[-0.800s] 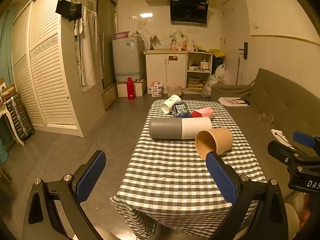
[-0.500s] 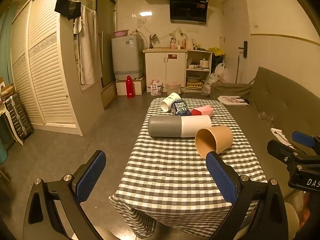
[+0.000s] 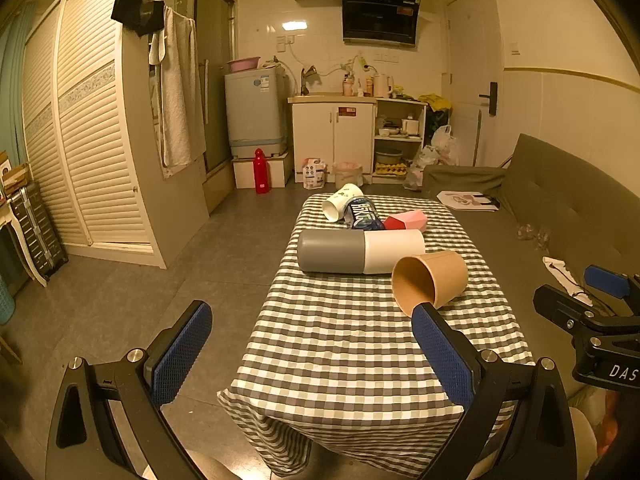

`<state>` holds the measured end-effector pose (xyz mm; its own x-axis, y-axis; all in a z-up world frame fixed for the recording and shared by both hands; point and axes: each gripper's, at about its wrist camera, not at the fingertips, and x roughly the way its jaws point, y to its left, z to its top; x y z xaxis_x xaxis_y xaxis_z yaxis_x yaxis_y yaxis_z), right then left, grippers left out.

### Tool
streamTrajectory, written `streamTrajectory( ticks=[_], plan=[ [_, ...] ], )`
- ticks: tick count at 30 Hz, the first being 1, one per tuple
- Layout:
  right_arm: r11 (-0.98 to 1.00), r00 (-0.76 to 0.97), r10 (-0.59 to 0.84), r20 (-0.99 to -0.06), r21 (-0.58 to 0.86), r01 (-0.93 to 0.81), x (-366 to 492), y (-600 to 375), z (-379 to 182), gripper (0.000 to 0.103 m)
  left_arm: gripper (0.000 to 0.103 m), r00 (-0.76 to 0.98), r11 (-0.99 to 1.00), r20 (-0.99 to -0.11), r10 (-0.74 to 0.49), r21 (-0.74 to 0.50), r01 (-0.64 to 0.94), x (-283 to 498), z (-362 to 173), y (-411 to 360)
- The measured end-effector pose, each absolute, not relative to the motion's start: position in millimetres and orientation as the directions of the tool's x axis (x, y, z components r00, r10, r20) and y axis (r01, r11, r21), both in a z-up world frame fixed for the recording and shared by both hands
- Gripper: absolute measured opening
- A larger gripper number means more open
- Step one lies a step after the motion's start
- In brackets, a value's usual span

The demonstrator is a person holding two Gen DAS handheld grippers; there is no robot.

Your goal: Flip cup upside down

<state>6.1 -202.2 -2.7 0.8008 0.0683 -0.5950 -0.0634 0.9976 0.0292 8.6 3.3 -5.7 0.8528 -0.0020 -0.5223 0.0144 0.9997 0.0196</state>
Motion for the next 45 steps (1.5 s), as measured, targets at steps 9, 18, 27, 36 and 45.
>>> streamTrajectory(
  ticks=[9, 18, 27, 36, 45],
  plan=[
    [0.998, 0.801, 0.066, -0.595, 0.021, -0.066, 7.2, -201.0, -3.6, 0.103, 0.103, 0.853, 1.0, -0.522, 0.002, 0.018, 0.009, 7.1, -7.4, 2.9],
    [0.998, 0.801, 0.065, -0.595, 0.02, -0.067, 7.2, -199.5, -3.7, 0.103, 0.103, 0.852, 1.0, -0.524, 0.001, 0.016, 0.009, 5.8, -8.3, 3.5],
    [0.997, 0.8, 0.067, -0.596, 0.02, -0.068, 7.0, -198.9, -3.9, 0.103, 0.103, 0.851, 1.0, -0.525, 0.001, 0.017, 0.01, 5.3, -8.4, 2.9],
    [0.997, 0.8, 0.071, -0.596, 0.017, -0.076, 6.9, -195.3, -4.7, 0.103, 0.103, 0.851, 1.0, -0.525, 0.001, 0.017, 0.01, 4.6, -7.6, 1.5],
    [0.996, 0.797, 0.077, -0.6, 0.013, -0.087, 8.5, -193.5, -4.9, 0.103, 0.103, 0.849, 1.0, -0.528, -0.002, 0.016, 0.012, 5.0, -7.3, 0.2]
  ],
)
